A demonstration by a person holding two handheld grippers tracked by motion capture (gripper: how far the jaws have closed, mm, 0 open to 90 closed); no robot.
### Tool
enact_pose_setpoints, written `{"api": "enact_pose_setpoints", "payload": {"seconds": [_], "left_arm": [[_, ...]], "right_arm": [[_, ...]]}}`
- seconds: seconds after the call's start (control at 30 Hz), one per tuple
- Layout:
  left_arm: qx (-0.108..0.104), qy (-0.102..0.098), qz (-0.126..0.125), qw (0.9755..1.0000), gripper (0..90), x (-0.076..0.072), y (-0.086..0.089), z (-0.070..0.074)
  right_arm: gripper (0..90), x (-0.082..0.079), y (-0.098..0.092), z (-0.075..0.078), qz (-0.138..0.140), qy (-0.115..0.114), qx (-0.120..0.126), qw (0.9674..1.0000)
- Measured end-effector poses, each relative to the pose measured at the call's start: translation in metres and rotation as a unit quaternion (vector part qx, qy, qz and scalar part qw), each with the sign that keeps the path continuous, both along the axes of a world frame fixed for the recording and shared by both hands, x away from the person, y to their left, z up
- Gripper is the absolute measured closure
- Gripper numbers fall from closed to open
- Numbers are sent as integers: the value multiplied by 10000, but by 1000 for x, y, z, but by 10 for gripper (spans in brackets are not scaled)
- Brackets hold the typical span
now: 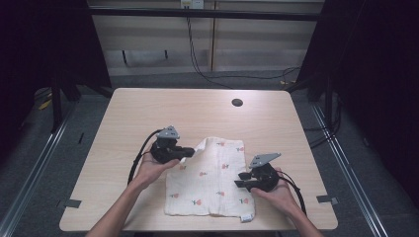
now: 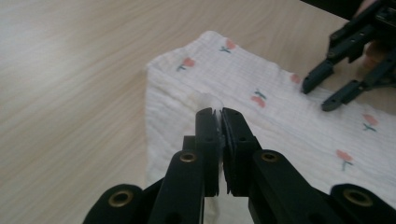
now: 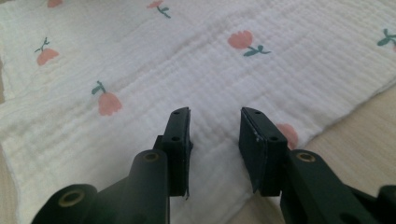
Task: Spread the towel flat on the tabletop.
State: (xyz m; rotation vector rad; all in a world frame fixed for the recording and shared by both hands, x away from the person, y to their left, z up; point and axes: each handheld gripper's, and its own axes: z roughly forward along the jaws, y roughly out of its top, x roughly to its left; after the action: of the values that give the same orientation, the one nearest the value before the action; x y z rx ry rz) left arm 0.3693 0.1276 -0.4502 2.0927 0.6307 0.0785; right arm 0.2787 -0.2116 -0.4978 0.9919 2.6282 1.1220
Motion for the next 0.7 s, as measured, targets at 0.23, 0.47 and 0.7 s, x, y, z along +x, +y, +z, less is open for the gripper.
{"api": "enact_pose_setpoints", "payload": {"seconds": [0.23, 0.47, 0.7], "left_arm": [[-76, 32, 469, 9989, 861, 22, 20, -7], [-180, 177, 573, 9980, 806, 34, 31, -10], [-248, 188, 717, 9969, 699, 36, 46, -4]], "right_arm": [[606, 2, 3, 1, 11, 43, -24, 10000], [578, 2, 1, 1, -41, 37, 0, 10000], [562, 2, -1, 1, -69, 50, 23, 10000]]}}
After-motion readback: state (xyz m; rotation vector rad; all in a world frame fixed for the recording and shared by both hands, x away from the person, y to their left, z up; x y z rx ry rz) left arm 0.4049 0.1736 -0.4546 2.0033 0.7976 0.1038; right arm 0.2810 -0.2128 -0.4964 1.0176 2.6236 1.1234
